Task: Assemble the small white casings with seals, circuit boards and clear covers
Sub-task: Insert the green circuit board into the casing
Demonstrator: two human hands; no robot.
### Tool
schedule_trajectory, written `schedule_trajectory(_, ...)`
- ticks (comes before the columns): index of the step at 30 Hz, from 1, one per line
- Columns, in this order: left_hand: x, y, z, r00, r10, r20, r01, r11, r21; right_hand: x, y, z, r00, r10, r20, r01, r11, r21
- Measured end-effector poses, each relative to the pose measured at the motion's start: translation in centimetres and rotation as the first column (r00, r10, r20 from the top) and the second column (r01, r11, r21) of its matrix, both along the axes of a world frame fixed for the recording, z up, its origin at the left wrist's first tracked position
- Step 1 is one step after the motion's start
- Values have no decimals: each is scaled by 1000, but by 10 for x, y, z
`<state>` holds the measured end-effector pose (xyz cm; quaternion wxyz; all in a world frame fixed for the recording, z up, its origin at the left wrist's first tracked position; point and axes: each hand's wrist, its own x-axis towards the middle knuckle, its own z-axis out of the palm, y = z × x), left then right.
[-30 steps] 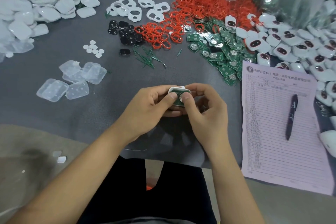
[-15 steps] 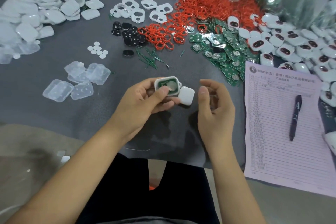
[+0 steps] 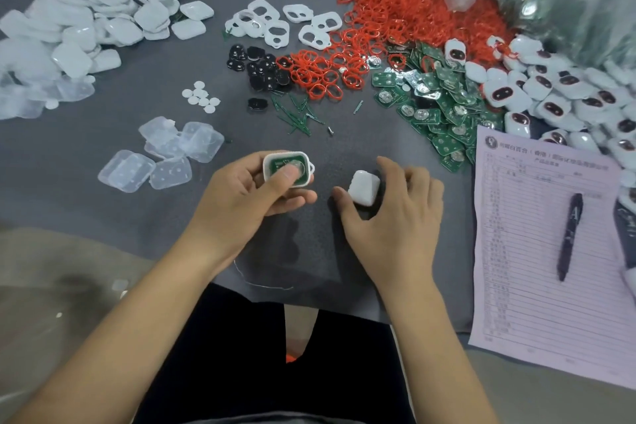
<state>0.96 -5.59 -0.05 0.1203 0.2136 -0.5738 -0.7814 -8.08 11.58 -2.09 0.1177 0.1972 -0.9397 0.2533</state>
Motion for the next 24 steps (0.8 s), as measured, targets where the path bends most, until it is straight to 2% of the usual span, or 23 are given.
schedule_trajectory(3, 2, 3, 0, 998, -64, 2, 64, 997, -47, 1, 0, 2, 996, -80, 28, 79, 997, 16)
schedule_trajectory(5, 2, 3, 2, 996, -93, -3, 93, 995, -35, 1, 1, 4, 996, -76, 52, 77, 997, -22)
schedule_trajectory(8, -4, 6, 5, 992, -121, -36, 123, 989, 83, 2, 2, 7, 994, -50, 93, 61, 992, -112)
schedule_trajectory(10, -10, 12, 8, 991, -120, -56, 126, 984, 128, 2, 5, 9, 989, -24, 148, 61, 967, -247)
schedule_trajectory(13, -17, 21, 8, 994, -102, -38, 104, 993, 61, 3, 10, 12, 982, 3, 187, 83, 889, -450)
schedule_trajectory(19, -27, 27, 13, 980, -195, 32, 196, 980, -44, 2, 12, 11, 979, 5, 204, 97, 869, -486)
schedule_trajectory(22, -32, 30, 14, 979, -193, 72, 204, 960, -193, 1, 13, 12, 974, -12, 228, 143, 812, -566)
schedule_trajectory(24, -36, 33, 14, 979, -194, 64, 203, 961, -186, 1, 16, 13, 969, -38, 245, 186, 765, -617)
